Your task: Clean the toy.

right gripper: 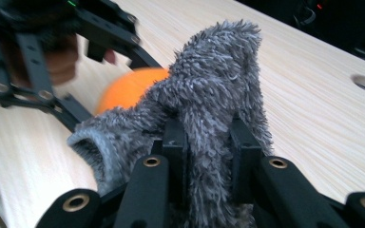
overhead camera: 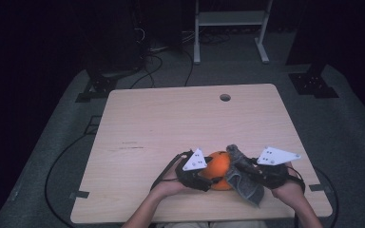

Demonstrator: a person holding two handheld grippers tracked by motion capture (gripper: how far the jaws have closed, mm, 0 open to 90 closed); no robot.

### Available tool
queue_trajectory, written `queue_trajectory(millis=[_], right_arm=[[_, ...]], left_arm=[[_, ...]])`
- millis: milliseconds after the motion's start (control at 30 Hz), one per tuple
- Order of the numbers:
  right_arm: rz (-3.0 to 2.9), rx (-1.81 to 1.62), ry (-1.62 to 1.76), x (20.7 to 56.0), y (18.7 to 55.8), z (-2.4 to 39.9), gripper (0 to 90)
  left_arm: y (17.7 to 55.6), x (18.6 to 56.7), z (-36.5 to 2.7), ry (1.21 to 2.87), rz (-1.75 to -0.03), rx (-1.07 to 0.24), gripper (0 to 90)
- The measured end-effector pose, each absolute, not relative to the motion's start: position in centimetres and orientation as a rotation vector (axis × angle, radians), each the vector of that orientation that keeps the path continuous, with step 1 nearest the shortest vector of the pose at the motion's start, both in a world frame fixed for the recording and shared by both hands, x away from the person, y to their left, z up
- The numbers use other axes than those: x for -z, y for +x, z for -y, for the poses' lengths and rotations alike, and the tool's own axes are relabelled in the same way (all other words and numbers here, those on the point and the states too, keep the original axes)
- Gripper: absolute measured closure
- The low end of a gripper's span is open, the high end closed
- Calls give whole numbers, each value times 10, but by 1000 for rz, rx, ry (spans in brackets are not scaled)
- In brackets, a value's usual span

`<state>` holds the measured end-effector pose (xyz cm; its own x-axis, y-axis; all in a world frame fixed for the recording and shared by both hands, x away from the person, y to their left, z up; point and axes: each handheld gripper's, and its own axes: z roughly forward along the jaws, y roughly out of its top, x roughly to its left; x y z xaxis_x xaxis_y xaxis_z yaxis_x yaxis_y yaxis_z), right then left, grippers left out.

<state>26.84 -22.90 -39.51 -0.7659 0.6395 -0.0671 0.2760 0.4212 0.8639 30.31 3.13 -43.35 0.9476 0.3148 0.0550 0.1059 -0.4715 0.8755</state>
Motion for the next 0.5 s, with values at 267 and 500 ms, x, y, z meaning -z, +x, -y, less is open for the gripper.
queue_trajectory(millis=[267, 500], right_arm=[[-2358, -1275, 663, 384, 262, 219, 724], [-2361, -1268, 724, 389, 266, 229, 726]], left_arm=[[299, 434, -27, 2069, -255, -262, 262], [301, 438, -25, 2048, -284, -255, 241]])
